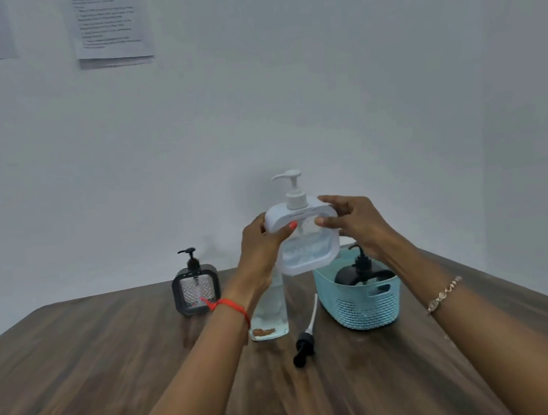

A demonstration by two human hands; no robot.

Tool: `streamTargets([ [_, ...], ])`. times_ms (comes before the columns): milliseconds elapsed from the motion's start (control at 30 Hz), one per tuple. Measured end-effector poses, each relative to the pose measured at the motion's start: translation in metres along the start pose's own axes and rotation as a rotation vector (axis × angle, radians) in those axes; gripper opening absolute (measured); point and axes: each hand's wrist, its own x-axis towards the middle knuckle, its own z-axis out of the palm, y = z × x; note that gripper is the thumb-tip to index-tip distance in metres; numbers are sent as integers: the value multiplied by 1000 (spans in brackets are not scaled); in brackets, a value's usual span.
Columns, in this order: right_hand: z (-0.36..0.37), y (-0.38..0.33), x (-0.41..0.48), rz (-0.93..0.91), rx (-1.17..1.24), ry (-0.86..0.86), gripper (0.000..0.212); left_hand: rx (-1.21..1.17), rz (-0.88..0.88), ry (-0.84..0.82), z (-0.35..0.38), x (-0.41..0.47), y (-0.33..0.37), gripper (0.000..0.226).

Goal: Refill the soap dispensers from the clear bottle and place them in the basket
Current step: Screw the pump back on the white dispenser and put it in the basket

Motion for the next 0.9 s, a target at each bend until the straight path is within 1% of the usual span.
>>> streamTargets([
  [133,-34,2,23,0,-1,46,58,57,23,-76,32,27,-2,36],
  [367,-74,32,61,-26,-54,79,57,202,58,-56,70,71,-36,44],
  [500,-85,55,76,-31,-80,83,55,219,60,-75,79,85,-57,43],
  [667,-90,85,87,25,-93,66,53,223,-8,-76,83,92,-85,43],
  [767,-94,104,86,93,-105,12,54,262,-54,-92,83,89,-100,40],
  [900,-99,116,82,160,-278,-64,52,353,-83,-124,85,79,-113,37],
])
